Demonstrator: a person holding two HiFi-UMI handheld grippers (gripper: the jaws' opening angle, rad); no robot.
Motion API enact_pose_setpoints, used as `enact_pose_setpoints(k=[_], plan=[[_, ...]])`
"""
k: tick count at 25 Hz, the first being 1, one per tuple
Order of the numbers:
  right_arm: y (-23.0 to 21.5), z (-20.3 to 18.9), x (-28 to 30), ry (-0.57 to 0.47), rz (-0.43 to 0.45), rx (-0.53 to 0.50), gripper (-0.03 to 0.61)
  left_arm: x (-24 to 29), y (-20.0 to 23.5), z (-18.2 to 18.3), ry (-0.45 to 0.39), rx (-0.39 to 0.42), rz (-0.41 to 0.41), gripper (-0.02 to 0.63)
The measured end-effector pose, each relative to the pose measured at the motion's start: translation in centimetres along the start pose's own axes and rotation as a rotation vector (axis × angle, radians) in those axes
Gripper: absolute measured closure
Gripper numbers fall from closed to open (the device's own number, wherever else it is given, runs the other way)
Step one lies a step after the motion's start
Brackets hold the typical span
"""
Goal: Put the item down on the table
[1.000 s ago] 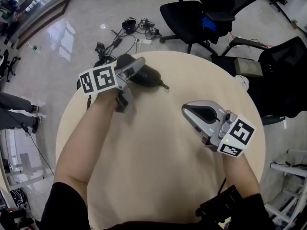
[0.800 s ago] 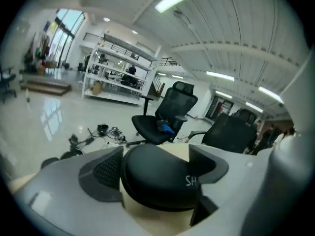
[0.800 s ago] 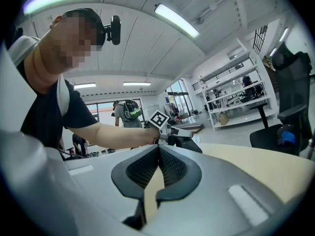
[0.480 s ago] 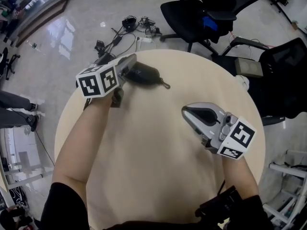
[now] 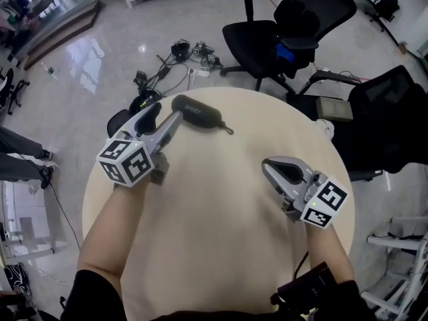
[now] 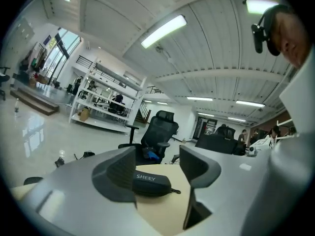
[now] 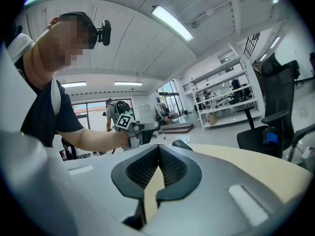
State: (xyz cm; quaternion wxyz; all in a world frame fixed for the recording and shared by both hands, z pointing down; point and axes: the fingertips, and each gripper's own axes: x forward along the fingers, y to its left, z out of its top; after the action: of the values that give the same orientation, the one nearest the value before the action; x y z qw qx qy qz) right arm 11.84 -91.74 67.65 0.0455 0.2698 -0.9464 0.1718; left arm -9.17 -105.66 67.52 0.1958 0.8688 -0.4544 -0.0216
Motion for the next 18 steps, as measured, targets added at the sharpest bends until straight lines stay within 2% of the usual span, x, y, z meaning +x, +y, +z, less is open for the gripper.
enact_pose_setpoints(k=[4,7,8,11,18], plan=[[1.5,1.5,-1.8,0.008,-0.042,-0.006,0.565,-4.7,-3.5,3.8,-0.091,0.030,-0.077,0.464],[2.8,2.9,-2.9,0.012,-0.059,-0.003,0.565,-9.8,-6.0,7.0,-0.184,-0.007,-0.143,0.593],[3.4,3.4,-3.2,0.013,-0.062,-0.001,0.565,-11.7,-6.4,7.7,-0.200,-0.020,-0.151,0.614],[5.6,4.8,-4.4,0.016,-0.067,0.002,0.565,-17.3,-7.2,8.5,-0.208,-0.036,-0.128,0.614],[13.0,9.0,-6.7,0.002,-0.061,-0.020,0.565,-30.4,-9.8,7.1,-0.188,-0.099,-0.041,0.615]])
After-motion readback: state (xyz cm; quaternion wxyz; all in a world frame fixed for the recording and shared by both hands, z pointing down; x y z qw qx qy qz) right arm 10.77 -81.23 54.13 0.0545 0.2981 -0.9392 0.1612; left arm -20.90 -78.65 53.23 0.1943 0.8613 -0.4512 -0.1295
